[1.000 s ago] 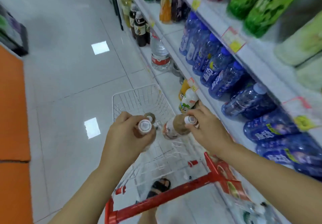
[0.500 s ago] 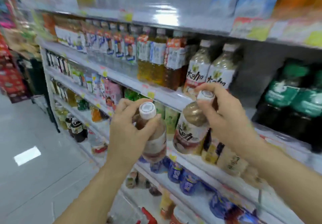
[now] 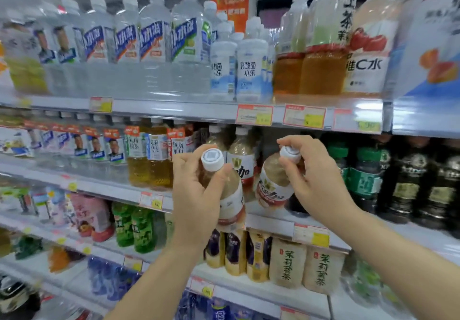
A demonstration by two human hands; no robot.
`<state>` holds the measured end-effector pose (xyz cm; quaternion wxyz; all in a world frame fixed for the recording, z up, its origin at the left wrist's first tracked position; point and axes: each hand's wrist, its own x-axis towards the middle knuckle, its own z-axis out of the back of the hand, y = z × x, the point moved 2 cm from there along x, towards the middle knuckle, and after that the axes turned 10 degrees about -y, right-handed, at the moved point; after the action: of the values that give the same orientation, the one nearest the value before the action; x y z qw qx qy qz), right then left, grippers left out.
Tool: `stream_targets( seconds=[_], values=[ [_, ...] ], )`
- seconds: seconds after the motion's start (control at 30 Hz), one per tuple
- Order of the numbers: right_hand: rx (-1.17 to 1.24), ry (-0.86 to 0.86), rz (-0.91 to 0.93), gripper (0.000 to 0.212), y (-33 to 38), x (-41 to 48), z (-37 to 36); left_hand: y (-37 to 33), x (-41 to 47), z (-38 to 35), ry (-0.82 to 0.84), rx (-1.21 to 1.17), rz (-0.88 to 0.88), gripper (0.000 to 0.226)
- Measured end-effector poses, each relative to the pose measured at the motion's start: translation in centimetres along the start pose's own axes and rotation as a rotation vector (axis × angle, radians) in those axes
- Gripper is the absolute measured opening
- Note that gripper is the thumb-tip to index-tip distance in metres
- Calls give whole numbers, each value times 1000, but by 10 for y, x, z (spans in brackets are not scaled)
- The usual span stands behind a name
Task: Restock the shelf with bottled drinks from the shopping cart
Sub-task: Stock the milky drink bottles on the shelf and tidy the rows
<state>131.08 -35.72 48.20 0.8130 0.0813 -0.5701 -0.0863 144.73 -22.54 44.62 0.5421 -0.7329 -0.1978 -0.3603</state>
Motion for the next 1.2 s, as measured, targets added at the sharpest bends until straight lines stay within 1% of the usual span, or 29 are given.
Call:
stream_targets(
  seconds=[0.17, 0.27, 0.4, 0.5, 0.57, 0.63, 0.7, 0.77, 0.87, 0.93, 1.0, 1.1, 1.2],
  values=[
    [-81, 39, -14, 26, -17, 6, -26, 10, 13, 0, 76, -43, -11, 26],
    [-126, 81, -61, 27, -28, 15, -41, 19, 20, 1, 115, -30, -11, 30],
    [-184, 137, -124, 28, -45, 28, -61, 29, 29, 1, 131, -51, 19, 26],
    [-294, 101, -171, 31, -58, 42, -71, 35, 34, -1, 137, -56, 25, 24],
    [-405, 151, -195, 38, -66, 47, -80, 38, 37, -3, 142, -54, 23, 23],
    [-506, 203, -218, 39, -70, 47, -88, 41, 39, -5, 146, -50, 11, 21],
    [-560, 208, -235, 40, -70, 45, -93, 41, 40, -7, 161, -54, 8, 20],
    [-547, 239, -268, 47, -68, 40, -96, 42, 41, -9, 174, -61, 5, 22],
    [-323, 262, -385, 62, -63, 25, -94, 42, 41, -12, 188, -71, -9, 22],
    [-282, 231, -350, 69, -59, 5, -95, 42, 41, -14, 189, -80, -13, 22],
    [-228, 223, -333, 61, -57, -17, -101, 42, 41, -15, 186, -87, -10, 23],
    [-164, 289, -482, 40, -63, -38, -110, 44, 40, -17, 188, -82, 1, 23],
    [-186, 282, -602, 28, -73, -35, -115, 46, 38, -16, 184, -88, 12, 24]
  ],
)
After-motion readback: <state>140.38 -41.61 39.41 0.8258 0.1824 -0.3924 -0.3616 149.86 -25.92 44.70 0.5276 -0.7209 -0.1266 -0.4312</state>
